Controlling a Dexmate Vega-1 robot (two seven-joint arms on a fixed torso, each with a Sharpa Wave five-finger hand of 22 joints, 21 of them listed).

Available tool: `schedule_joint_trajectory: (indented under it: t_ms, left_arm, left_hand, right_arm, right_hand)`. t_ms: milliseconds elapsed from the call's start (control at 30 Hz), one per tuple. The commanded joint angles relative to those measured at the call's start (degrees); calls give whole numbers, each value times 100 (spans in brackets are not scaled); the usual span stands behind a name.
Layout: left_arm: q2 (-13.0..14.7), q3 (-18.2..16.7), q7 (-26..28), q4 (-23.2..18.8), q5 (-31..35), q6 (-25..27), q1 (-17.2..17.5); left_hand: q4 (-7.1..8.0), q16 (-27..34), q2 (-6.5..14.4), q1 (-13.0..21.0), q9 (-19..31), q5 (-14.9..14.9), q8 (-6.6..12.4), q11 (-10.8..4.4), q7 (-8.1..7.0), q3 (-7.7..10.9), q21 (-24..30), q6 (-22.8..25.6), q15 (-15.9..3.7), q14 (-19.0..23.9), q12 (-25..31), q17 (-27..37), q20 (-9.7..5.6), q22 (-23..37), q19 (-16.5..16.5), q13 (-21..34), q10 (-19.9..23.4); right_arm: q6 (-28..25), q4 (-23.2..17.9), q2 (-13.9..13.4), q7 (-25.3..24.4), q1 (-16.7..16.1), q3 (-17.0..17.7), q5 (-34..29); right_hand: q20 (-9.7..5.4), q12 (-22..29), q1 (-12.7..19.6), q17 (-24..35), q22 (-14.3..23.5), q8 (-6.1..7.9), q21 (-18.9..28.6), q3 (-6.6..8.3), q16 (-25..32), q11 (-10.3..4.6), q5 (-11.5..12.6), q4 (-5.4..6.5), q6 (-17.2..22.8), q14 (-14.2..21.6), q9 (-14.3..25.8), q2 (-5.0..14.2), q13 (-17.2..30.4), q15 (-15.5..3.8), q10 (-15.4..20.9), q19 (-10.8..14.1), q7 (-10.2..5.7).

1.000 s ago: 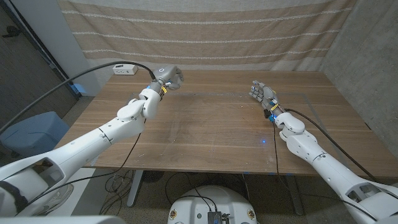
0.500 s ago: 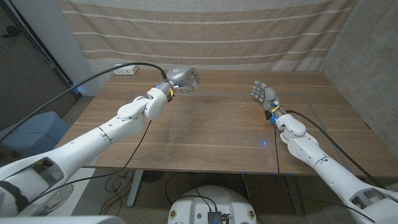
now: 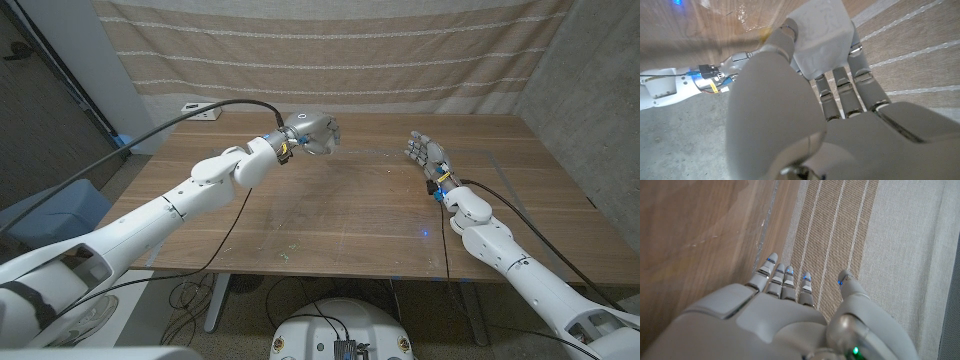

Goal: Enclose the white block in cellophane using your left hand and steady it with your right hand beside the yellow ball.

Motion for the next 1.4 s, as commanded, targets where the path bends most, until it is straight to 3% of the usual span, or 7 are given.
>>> schedule_joint_trajectory:
  t_ms: [33, 267, 500, 867, 1100, 1400]
  left_arm:
    - [-246, 205, -1145, 409, -227, -1468, -351]
    - [-376, 326, -1520, 659, -249, -1868, -547]
    - [-477, 431, -1747, 867, -171, -2202, -712]
    - [-595, 585, -2162, 1094, -183, -2564, -855]
    - [-657, 704, -2455, 1229, -184, -2694, -914]
    - [-652, 766, -2389, 1243, 115, -2711, -865]
  left_hand:
    - [5, -11, 1381, 1439, 15, 40, -44, -5, 400, 33, 66, 428, -1202, 1291, 18, 868, -300, -2, -171, 522, 54]
    - [20, -93, 1356, 1405, -3, 44, -81, -68, 365, 44, 140, 474, -1260, 1334, 2, 808, -286, -16, -250, 469, 121]
    - [49, -297, 1313, 1305, -100, -17, -129, -317, 249, 37, 260, 652, -1374, 1426, -91, 549, -309, -14, -446, 283, 342]
    - [59, -384, 1315, 1258, -155, -72, -175, -331, 193, 39, 330, 690, -1434, 1460, -162, 470, -328, -25, -559, 232, 366]
    - [82, -468, 1301, 1160, -207, -133, -205, -421, 135, 25, 391, 750, -1522, 1529, -216, 401, -356, -31, -710, 183, 414]
    - [69, -510, 1311, 1143, -241, -178, -238, -412, 115, 24, 456, 757, -1534, 1547, -246, 405, -358, -39, -762, 181, 416]
  right_arm:
    - [50, -148, -1, -118, -191, 62, -2]
    - [87, -192, -6, -173, -275, 101, 12]
    - [94, -233, -10, -215, -329, 132, 34]
    - [103, -190, 11, -223, -320, 141, 45]
    - [105, -131, 37, -213, -292, 133, 52]
    - [110, -85, 48, -195, -248, 110, 25]
  right_hand:
    - [33, 6, -24, 12, 27, -1, 42, 55, 2, 14, 33, 0, 51, 11, 7, 25, 12, 15, 37, 50, -16]
    - [34, 1, -24, 12, 27, -5, 42, 56, 2, 19, 33, -2, 50, 13, 7, 25, 12, 15, 37, 50, -14]
    - [31, -5, -24, 11, 27, -8, 42, 61, 2, 20, 33, -4, 50, 16, 7, 25, 13, 18, 37, 50, -14]
    - [29, -10, -31, 12, 27, -11, 43, 61, 3, 13, 32, -2, 53, 19, 7, 23, 13, 18, 41, 51, -13]
    - [30, -15, -36, 13, 27, -14, 42, 62, 3, 6, 31, 1, 52, 18, 7, 24, 13, 18, 41, 51, -14]
    - [30, -18, -38, 13, 27, -17, 43, 63, 2, 10, 31, 0, 52, 16, 7, 25, 14, 20, 46, 52, -15]
